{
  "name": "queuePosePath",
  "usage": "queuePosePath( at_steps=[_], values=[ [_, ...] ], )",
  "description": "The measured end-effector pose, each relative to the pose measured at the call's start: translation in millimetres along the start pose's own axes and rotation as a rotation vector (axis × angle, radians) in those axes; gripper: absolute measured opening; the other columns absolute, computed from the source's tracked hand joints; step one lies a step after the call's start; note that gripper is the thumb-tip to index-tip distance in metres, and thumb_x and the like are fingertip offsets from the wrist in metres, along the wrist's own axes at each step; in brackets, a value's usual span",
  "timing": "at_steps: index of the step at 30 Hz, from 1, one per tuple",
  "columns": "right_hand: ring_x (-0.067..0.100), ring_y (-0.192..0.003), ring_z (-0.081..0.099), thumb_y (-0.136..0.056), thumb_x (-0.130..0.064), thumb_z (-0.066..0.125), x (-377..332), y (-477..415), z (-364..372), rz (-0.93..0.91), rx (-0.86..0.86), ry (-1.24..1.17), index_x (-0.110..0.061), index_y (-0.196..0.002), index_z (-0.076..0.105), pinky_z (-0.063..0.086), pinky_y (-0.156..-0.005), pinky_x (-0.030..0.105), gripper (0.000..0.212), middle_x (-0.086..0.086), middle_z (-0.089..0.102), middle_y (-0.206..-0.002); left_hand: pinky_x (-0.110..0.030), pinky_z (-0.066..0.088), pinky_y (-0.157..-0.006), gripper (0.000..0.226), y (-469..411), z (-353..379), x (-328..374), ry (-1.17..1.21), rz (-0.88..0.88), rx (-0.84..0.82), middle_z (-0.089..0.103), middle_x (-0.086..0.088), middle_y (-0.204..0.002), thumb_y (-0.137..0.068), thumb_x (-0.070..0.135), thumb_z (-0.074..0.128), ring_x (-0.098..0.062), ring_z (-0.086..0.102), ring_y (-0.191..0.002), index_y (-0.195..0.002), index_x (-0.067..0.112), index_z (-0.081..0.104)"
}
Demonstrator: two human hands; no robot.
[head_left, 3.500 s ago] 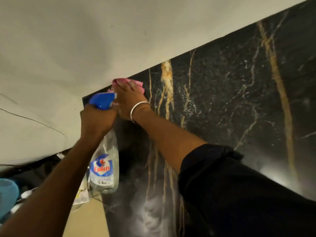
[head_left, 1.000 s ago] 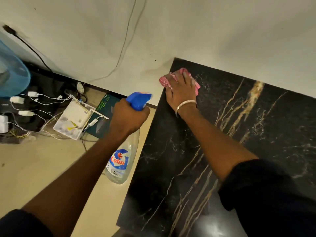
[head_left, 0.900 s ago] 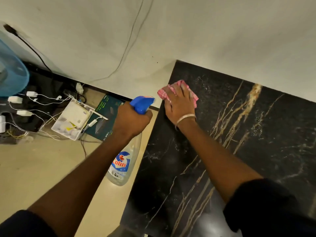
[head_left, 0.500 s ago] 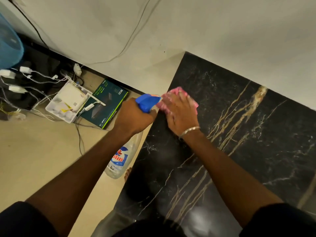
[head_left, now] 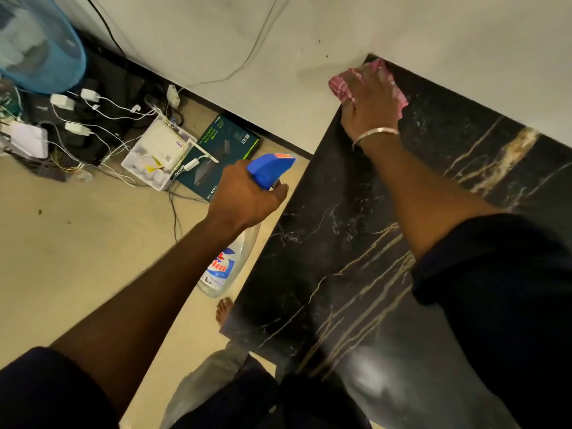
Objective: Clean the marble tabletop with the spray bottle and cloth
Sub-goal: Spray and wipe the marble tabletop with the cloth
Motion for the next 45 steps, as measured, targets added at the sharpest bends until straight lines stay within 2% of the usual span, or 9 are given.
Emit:
queuePosePath(
  at_steps=[7,9,14,17,21,26,34,39,45],
  values=[
    [0.033,-0.151,0.017,-0.099,-0.035,0.037,-77,136,15,-0.011,-0.009,-0.045,-0.025,-0.15,0.037,0.014,-0.122,0.051,0.053,0.007,0.031,-0.16,-0.018,0.042,-0.061,0.031,28,-19,-15,0.034,0.084,-0.001,0.058,-0.013,-0.075,-0.083,0.031,0.071,-0.01,0.049,-0.058,-0.098,0.006,0.06],
    [0.033,-0.151,0.018,-0.098,-0.034,0.038,-101,175,22,-0.012,-0.017,-0.068,-0.026,-0.15,0.038,0.016,-0.122,0.052,0.052,0.007,0.032,-0.16,-0.017,0.042,-0.061,0.032,40,-24,-24,0.044,0.106,-0.018,0.058,-0.013,-0.075,-0.083,0.031,0.071,-0.01,0.049,-0.059,-0.098,0.005,0.06],
    [0.032,-0.15,0.021,-0.096,-0.04,0.028,-153,264,34,-0.006,-0.032,-0.136,-0.028,-0.148,0.039,0.015,-0.122,0.054,0.054,0.006,0.036,-0.157,-0.031,0.046,-0.062,0.029,66,-35,-49,0.057,0.14,-0.082,0.054,-0.014,-0.067,-0.083,0.031,0.07,-0.015,0.047,-0.055,-0.089,0.006,0.059],
    [0.033,-0.149,0.022,-0.099,-0.039,0.032,-170,294,38,-0.015,-0.049,-0.147,-0.028,-0.15,0.037,0.012,-0.123,0.053,0.053,0.006,0.037,-0.157,-0.026,0.044,-0.062,0.022,81,-36,-61,0.073,0.113,-0.103,0.047,-0.005,-0.061,-0.083,0.025,0.07,-0.016,0.046,-0.056,-0.084,0.014,0.051],
    [0.03,-0.151,0.019,-0.101,-0.038,0.035,-152,272,39,-0.054,-0.028,-0.108,-0.029,-0.151,0.036,0.012,-0.123,0.051,0.051,0.005,0.034,-0.159,-0.022,0.041,-0.058,0.026,87,-34,-77,0.063,0.074,-0.097,0.048,-0.005,-0.06,-0.082,0.032,0.07,-0.013,0.045,-0.052,-0.084,0.01,0.057],
    [0.031,-0.151,0.019,-0.1,-0.035,0.037,-103,185,32,-0.025,0.023,-0.03,-0.028,-0.15,0.036,0.016,-0.123,0.05,0.051,0.006,0.032,-0.159,-0.018,0.037,-0.053,0.027,80,-25,-76,0.037,0.025,-0.081,0.043,0.0,-0.057,-0.085,0.035,0.068,-0.012,0.043,-0.049,-0.083,0.012,0.055],
    [0.033,-0.151,0.014,-0.1,-0.036,0.036,-49,74,12,0.033,-0.017,-0.027,-0.028,-0.15,0.034,0.014,-0.123,0.05,0.051,0.005,0.028,-0.161,-0.017,0.038,-0.055,0.029,74,-11,-56,0.026,-0.029,-0.038,0.048,-0.005,-0.064,-0.086,0.035,0.068,-0.012,0.044,-0.053,-0.091,0.008,0.057],
    [0.035,-0.149,0.019,-0.097,-0.035,0.038,-77,122,15,0.025,0.032,-0.006,-0.027,-0.148,0.035,0.019,-0.121,0.053,0.052,0.008,0.033,-0.158,-0.012,0.034,-0.052,0.028,88,-21,-58,0.041,-0.044,0.028,0.041,0.003,-0.06,-0.086,0.034,0.069,-0.011,0.042,-0.05,-0.089,0.013,0.051],
    [0.033,-0.15,0.019,-0.098,-0.033,0.046,-170,264,33,-0.013,0.012,-0.099,-0.028,-0.147,0.042,0.016,-0.121,0.053,0.049,0.005,0.035,-0.158,-0.014,0.037,-0.053,0.038,115,-42,-87,0.082,0.009,0.081,0.055,-0.01,-0.074,-0.083,0.037,0.071,-0.009,0.045,-0.054,-0.098,0.004,0.06]
  ],
)
Point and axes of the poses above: each hand's wrist, its own y-axis away from the middle knuckle, its own z-axis out of the palm, x = y × z, the point moved 4 cm from there along -y, towards the middle knuckle
